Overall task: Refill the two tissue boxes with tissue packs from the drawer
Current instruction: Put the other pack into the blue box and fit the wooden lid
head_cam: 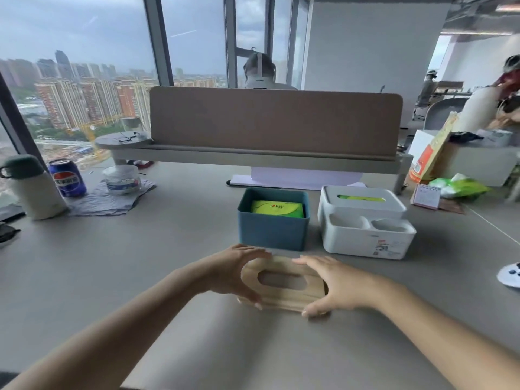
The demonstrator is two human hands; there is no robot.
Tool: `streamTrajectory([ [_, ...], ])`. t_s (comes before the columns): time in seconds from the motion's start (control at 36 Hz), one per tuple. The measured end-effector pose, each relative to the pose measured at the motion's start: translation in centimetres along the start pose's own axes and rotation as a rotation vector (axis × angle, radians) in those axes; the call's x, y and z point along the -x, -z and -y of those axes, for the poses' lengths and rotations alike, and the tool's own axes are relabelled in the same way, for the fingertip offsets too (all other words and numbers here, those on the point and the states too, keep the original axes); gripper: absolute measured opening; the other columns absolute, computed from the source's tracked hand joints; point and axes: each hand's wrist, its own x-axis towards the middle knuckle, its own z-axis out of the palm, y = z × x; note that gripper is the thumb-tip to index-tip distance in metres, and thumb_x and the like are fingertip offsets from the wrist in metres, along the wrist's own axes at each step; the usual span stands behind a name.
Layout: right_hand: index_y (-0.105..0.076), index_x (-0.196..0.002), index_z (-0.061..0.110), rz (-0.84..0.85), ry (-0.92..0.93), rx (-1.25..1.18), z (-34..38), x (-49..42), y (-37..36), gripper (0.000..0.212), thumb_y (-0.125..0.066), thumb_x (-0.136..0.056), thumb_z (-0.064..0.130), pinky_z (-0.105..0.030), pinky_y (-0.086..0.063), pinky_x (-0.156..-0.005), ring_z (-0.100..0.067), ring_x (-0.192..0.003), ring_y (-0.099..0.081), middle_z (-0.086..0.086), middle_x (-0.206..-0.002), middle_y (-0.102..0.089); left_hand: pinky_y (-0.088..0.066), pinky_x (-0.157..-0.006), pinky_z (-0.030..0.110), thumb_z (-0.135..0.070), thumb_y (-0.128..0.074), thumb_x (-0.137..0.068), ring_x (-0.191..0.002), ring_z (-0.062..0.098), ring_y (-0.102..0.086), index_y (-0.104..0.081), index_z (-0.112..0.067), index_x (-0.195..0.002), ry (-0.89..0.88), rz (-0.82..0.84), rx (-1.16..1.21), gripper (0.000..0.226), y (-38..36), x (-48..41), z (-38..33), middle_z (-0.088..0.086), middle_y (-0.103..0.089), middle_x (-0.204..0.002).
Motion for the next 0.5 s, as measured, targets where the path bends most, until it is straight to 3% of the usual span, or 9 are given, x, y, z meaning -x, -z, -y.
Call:
streamTrajectory([
  [0.31,-0.024,-0.145,0.037,-0.056,-0.002,-0.024,0.8,0.2,0.2,0.108,-0.083,-0.056,0.057,-0.025,-0.025,-0.113,-0.008,-0.139,-0.024,0.012,-0.151,-0.029,-0.031,-0.112,0.035,-0.068,-0.080,-0.047,-0.132,0.012,-0.029,-0.028,-0.038,-0.142,0.034,0.082,-0.069,0.112,0.1,0.3,-0.5,-0.013,-0.038,-0.142],
  [0.5,-0.020,-0.144,0.040,-0.094,0.046,0.009,1.2,0.8,1.2,0.110,-0.081,-0.055,0.059,-0.027,-0.030,-0.111,-0.005,-0.134,-0.029,0.015,-0.143,-0.032,-0.031,-0.106,0.027,-0.064,-0.080,-0.054,-0.126,0.011,-0.029,-0.027,-0.041,-0.142,-0.002,0.018,-0.117,0.106,2.0,1.5,-2.1,-0.013,-0.036,-0.137],
])
